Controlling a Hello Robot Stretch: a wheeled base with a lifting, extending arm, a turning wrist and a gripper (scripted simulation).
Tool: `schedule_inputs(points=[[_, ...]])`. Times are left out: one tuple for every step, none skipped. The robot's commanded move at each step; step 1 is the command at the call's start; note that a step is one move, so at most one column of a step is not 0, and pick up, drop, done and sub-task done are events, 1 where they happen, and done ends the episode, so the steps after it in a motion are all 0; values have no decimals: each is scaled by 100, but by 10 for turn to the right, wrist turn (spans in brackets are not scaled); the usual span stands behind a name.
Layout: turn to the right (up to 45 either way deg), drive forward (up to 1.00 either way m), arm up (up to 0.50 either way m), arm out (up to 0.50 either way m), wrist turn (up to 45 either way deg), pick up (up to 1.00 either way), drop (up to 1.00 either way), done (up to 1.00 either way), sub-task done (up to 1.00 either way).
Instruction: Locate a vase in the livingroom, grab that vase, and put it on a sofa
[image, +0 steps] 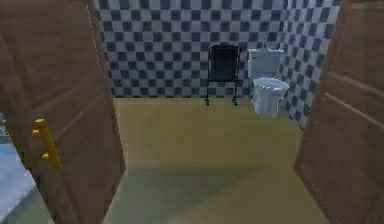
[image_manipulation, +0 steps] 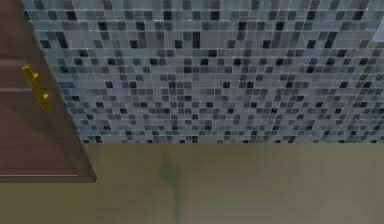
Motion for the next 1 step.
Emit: schedule_inputs(points=[[-450,0,0,0,0,0,0,0,0]])
